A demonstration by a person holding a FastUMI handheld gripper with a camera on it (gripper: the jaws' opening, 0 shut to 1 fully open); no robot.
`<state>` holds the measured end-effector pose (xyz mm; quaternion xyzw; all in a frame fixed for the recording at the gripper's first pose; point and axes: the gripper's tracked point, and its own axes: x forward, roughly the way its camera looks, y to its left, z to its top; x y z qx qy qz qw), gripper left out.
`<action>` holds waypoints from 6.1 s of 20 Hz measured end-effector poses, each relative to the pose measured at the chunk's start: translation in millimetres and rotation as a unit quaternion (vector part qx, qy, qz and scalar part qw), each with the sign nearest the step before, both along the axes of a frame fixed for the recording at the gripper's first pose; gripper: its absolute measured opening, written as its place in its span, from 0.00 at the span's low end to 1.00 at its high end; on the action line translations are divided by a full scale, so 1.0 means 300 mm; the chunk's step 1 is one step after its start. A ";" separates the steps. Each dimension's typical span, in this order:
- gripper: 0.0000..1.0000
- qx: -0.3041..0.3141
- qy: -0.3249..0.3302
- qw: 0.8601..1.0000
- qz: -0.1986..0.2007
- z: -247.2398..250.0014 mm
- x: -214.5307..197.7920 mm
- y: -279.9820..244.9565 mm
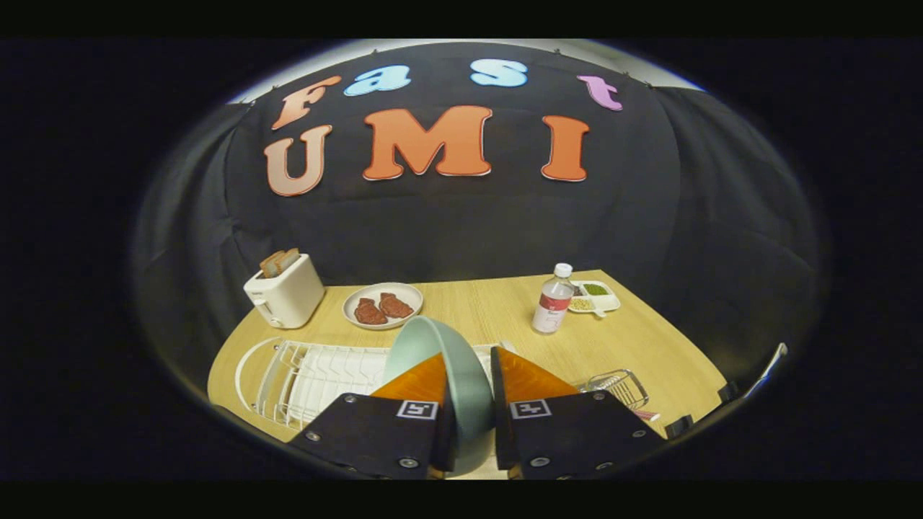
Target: Take the plate from the dish rack, then take the spoon from the basket and place it into the plate.
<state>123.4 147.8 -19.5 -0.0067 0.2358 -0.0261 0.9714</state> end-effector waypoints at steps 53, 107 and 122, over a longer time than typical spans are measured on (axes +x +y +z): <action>0.99 0.114 -0.070 0.988 -0.071 -0.385 -0.420 -0.599; 0.10 -0.001 -0.244 0.964 0.106 0.027 -0.763 -0.090; 0.10 0.013 -0.161 0.972 0.173 -0.257 -0.745 0.131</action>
